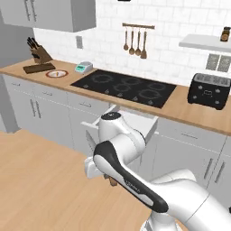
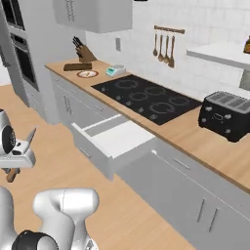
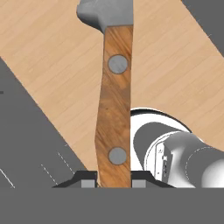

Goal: Pick up the knife from the drawer and place it on the cutting board. Then place the meat from the plate to the cutting board.

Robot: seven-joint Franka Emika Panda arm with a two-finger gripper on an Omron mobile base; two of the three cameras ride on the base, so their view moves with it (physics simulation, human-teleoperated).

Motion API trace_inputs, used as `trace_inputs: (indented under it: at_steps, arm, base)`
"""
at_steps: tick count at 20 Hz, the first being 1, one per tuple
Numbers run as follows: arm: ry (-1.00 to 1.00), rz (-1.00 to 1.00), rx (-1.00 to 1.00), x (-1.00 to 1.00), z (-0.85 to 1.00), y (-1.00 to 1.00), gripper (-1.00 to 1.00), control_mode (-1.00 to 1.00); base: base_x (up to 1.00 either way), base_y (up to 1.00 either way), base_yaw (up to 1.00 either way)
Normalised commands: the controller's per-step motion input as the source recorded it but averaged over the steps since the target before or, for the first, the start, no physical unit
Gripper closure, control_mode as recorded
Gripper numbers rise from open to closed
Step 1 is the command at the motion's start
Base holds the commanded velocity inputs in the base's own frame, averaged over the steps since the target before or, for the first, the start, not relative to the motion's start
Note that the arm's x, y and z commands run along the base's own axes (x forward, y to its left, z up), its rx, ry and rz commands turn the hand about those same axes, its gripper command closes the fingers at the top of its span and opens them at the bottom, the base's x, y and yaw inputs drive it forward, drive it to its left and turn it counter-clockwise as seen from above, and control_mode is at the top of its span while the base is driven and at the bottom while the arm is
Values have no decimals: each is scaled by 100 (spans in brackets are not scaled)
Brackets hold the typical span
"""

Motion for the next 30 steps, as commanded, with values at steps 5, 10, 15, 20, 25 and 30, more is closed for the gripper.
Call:
trace_inputs:
  at_steps: [5,10,15,20,25,30]
  arm:
    - [0,0,0,0,0,0,100,100]
    - [0,0,0,0,0,0,100,100]
    - [0,0,0,0,0,0,100,100]
    - [0,0,0,0,0,0,100,100]
    - [0,0,0,0,0,0,100,100]
    - [0,0,0,0,0,0,100,100]
  base:
    - [84,95,43]
    - [100,86,28]
    - [100,75,23]
    - [100,10,39]
    - [100,0,40]
    - [100,-3,21]
